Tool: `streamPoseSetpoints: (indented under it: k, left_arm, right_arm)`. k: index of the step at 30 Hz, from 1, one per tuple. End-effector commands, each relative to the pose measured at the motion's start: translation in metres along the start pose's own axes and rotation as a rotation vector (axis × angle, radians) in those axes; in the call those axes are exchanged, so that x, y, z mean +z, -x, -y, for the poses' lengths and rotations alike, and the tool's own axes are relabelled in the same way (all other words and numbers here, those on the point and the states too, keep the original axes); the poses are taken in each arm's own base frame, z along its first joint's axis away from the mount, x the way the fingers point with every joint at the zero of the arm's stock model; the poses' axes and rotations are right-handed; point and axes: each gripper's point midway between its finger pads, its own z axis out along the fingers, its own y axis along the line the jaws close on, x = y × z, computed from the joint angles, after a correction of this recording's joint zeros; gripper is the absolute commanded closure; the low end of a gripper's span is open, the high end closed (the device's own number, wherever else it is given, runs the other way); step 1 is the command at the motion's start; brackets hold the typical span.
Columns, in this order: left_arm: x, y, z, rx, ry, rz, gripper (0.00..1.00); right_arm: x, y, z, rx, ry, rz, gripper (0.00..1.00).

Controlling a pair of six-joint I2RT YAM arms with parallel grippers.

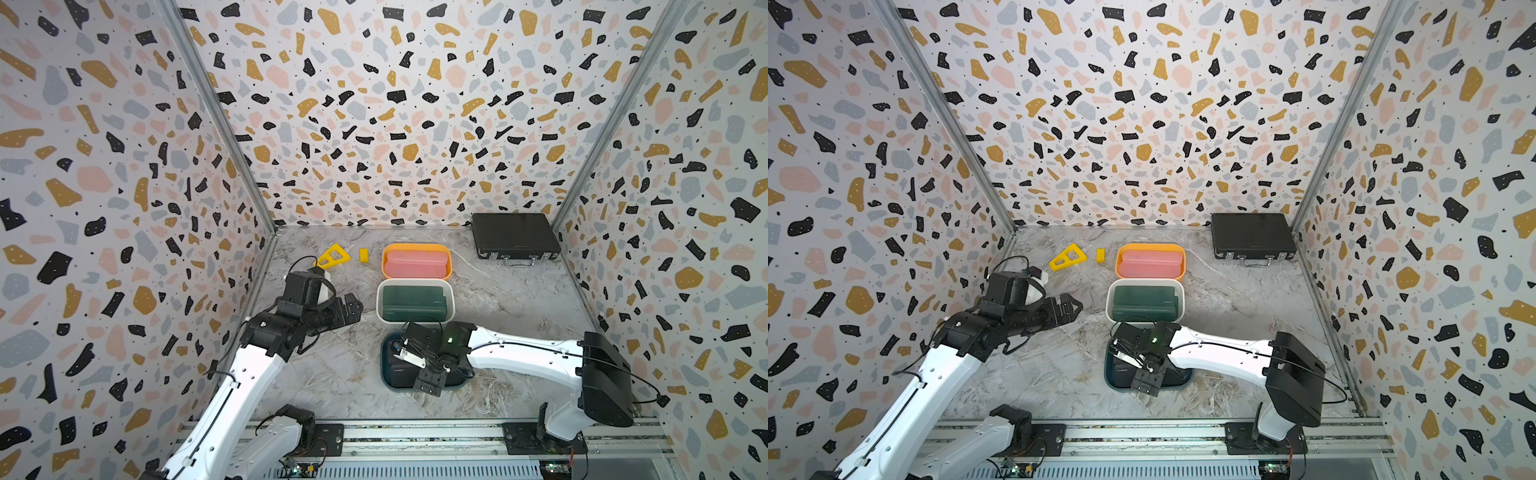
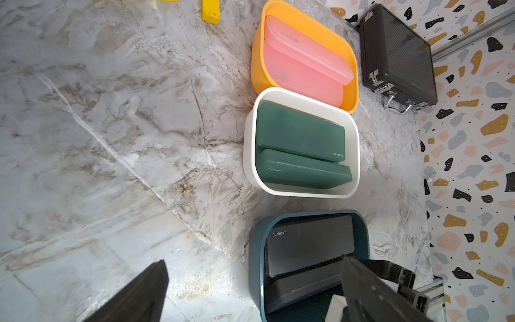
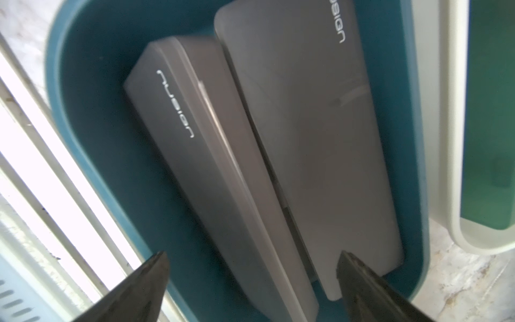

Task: Place the pencil cases by color into the storage box
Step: Place the pencil case at the storage box, then reset both arms

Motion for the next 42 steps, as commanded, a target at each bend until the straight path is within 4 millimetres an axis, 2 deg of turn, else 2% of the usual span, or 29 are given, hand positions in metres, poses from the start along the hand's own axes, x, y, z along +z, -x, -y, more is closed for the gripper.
streamPoseSetpoints:
  k: [1, 6, 16, 26, 35, 42]
  left_arm:
    - [-0.004, 0.008, 0.001, 0.032, -0.01, 0.054, 0.0]
    - [-0.013, 0.013, 0.002, 0.05, -0.014, 0.099, 0.0]
    - [-0.044, 0.022, 0.008, 0.061, -0.065, 0.259, 0.0]
    - [-0.057, 0.035, 0.011, 0.016, -0.093, 0.366, 0.0]
    - [-0.087, 0.042, 0.025, 0.223, -0.087, 0.409, 0.0]
    - [-0.088, 0.045, 0.031, 0.315, -0.1, 0.422, 0.0]
  right_arm:
    - [-0.021, -0.005, 0.005, 0.055, -0.026, 0.031, 0.0]
    - [-0.027, -0.014, 0.01, 0.096, -0.056, 0.047, 0.0]
    - [-0.038, -0.033, 0.014, 0.208, -0.078, 0.084, 0.0]
    - [-0.049, -0.055, 0.011, 0.285, -0.052, 0.123, 0.01]
    - [-0.043, -0.068, 0.006, 0.416, -0.013, 0.116, 0.01]
    - [-0.035, -0.088, 0.016, 0.567, -0.017, 0.153, 0.01]
